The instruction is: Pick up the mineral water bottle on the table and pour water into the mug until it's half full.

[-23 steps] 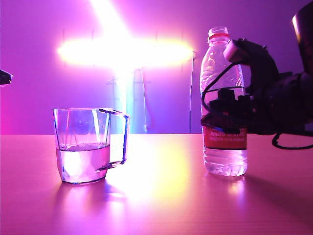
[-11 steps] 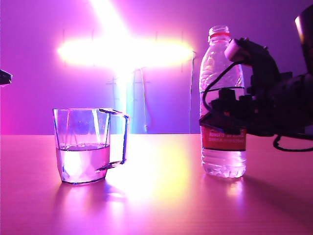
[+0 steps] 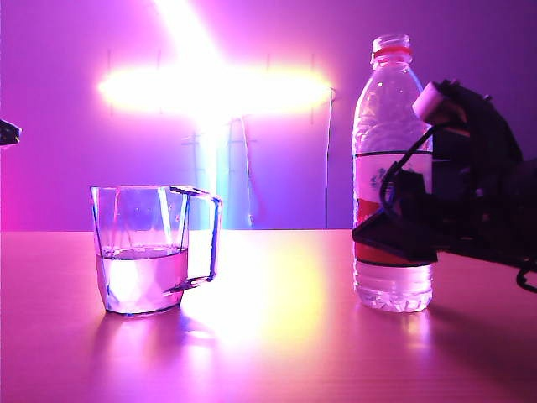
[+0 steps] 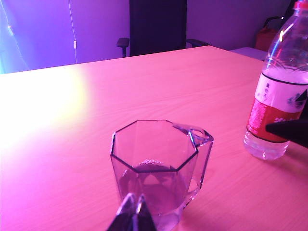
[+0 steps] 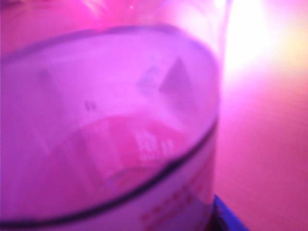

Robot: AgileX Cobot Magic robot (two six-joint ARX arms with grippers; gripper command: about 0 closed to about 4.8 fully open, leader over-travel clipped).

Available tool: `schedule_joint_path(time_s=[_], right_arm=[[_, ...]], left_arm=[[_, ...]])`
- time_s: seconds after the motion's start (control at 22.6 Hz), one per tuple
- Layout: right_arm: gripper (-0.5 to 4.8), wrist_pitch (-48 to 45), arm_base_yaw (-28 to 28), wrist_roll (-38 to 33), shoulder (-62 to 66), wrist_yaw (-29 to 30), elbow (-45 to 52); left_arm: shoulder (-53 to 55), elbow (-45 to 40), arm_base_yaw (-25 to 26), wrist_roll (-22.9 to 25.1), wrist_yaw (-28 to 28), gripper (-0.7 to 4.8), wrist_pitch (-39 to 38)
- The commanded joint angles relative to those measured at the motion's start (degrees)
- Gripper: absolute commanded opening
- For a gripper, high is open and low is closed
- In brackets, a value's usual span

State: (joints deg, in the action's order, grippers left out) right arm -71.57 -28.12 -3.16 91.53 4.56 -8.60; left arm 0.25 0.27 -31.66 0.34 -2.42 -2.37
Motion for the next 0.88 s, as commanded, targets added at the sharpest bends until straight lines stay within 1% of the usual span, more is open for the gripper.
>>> schedule_joint_path(time_s=[0.04,0.09,0.18,0.4,0.53,0.66,0.71,0.8,0.84,0.88], right_arm=[[4.68,-5.25,-0.11,-0.26,-0.28,0.07,1.14],[4.76,-6.56,-0.11,-0.7,-0.33,0.07,1.79],[4.77,-9.03,-0.11,-2.12,-0.39,0.02,2.99],[4.79,-9.18,-0.15,-2.89,-3.8,-2.51,6.84],[4.79,-7.21,-0.42,-3.41,-9.44,-3.06,8.68],[4.79,-6.82,-2.23,-3.87,-15.04,-3.63,8.68],[4.79,-6.69,-2.91,-3.87,-16.79,-4.68,8.66],[4.79,-6.21,-4.87,-3.91,-20.59,-8.57,8.66],[4.79,-5.42,-7.04,-3.91,-24.5,-13.29,8.63],[4.79,-4.72,-8.0,-3.91,-26.47,-15.19,8.63]], left_arm=[[0.09,0.24,-0.02,-0.15,-0.22,-0.02,0.72],[0.09,0.24,-0.02,-0.15,-0.22,-0.02,0.72],[0.09,0.24,-0.02,-0.15,-0.22,-0.02,0.72],[0.09,0.24,0.0,-0.15,-0.22,-0.02,0.7],[0.09,0.24,0.26,-0.15,-0.28,-0.02,0.7],[0.09,0.24,1.7,-0.15,-0.39,-0.02,0.66],[0.09,0.24,2.43,-0.15,-0.35,-0.02,0.7],[0.09,0.24,4.66,-0.15,-0.39,-0.02,0.7],[0.09,0.24,7.32,-0.15,-0.37,-0.02,0.74],[0.09,0.24,8.72,-0.15,-0.39,-0.02,0.72]])
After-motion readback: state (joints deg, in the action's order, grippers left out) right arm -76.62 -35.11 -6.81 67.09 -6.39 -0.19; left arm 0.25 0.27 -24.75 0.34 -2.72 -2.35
